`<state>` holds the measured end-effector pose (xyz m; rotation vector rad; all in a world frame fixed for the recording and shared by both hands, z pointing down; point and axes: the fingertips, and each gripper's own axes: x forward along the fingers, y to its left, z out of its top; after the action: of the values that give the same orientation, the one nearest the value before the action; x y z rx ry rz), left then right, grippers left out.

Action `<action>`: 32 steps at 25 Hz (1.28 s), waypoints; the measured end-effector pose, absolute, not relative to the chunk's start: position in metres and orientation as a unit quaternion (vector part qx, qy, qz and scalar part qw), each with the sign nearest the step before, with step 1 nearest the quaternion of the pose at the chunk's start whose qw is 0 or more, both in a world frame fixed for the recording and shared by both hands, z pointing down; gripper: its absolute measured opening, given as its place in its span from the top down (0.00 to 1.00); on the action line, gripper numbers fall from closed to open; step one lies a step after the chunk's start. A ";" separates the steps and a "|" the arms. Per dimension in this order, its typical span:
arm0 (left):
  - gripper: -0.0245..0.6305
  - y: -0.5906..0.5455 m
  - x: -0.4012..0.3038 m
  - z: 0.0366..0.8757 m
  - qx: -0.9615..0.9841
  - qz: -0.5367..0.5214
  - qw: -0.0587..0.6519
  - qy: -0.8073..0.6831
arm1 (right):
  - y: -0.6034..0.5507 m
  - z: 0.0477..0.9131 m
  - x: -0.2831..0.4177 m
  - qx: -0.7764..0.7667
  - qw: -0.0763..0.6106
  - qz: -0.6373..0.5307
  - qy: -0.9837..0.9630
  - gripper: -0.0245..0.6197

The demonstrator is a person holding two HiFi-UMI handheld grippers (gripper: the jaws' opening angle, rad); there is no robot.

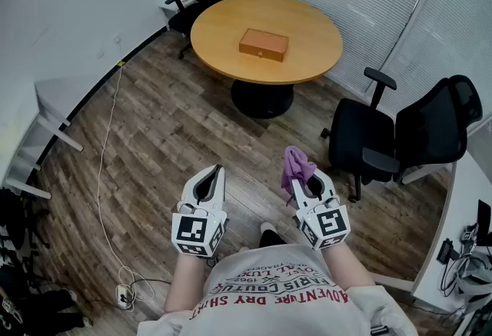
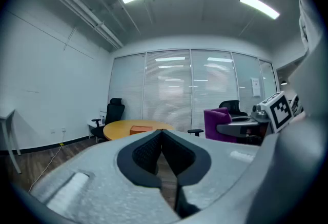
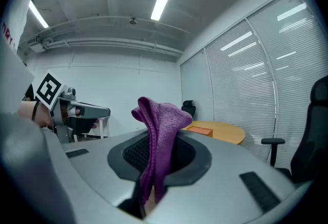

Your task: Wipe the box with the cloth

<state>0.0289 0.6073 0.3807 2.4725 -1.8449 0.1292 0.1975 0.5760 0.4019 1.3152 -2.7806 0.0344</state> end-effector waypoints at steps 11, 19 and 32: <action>0.95 0.579 0.035 0.383 0.795 0.049 0.033 -0.604 | 0.544 0.400 0.207 0.423 0.019 0.032 -0.905 0.85; 0.95 0.534 0.043 0.381 0.784 0.047 0.027 -0.618 | 0.493 0.403 0.213 0.409 0.021 0.021 -0.912 0.85; 0.95 0.459 0.056 0.397 0.777 0.052 0.033 -0.627 | 0.408 0.427 0.226 0.390 0.039 0.056 -0.918 0.84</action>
<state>0.0555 0.4589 0.3966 2.3909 -1.9283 0.1614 0.2256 0.4081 0.4272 1.1966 -2.8156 0.1719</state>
